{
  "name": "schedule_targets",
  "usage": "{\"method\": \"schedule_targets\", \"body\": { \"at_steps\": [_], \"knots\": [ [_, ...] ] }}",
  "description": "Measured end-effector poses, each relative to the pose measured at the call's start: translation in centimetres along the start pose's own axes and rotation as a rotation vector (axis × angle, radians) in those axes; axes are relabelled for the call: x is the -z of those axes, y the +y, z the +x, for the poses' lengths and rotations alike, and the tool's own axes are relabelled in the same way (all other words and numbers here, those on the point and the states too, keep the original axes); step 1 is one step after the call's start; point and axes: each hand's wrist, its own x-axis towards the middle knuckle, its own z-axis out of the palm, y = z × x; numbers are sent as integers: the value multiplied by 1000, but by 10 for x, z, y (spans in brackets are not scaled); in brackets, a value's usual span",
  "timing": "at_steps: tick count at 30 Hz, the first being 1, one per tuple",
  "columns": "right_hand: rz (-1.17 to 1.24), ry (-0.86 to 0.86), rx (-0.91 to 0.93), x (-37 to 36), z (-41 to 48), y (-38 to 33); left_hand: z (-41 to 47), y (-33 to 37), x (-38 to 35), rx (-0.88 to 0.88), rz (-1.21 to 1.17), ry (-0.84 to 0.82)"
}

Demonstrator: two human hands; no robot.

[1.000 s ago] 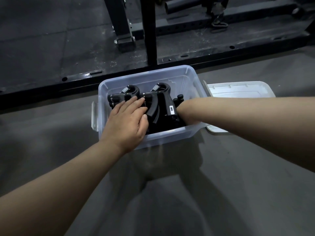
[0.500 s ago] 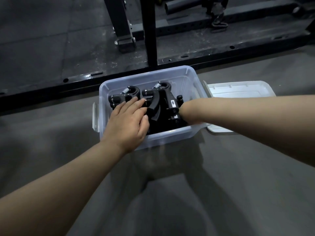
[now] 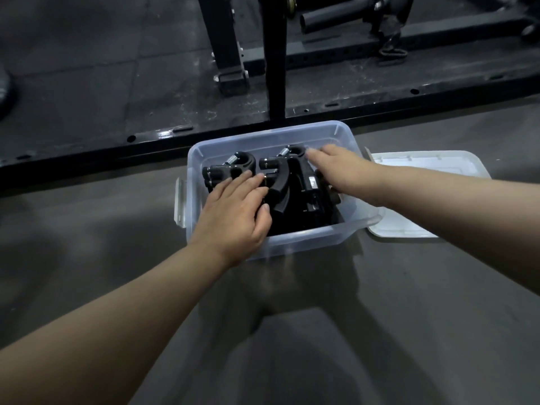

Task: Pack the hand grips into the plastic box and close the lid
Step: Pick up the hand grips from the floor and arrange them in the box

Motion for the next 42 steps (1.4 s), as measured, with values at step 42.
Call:
{"method": "schedule_targets", "body": {
  "at_steps": [42],
  "knots": [
    [-357,32,74,-53,-24,7,-4,-3,-1,-71,-1,52]
  ]
}}
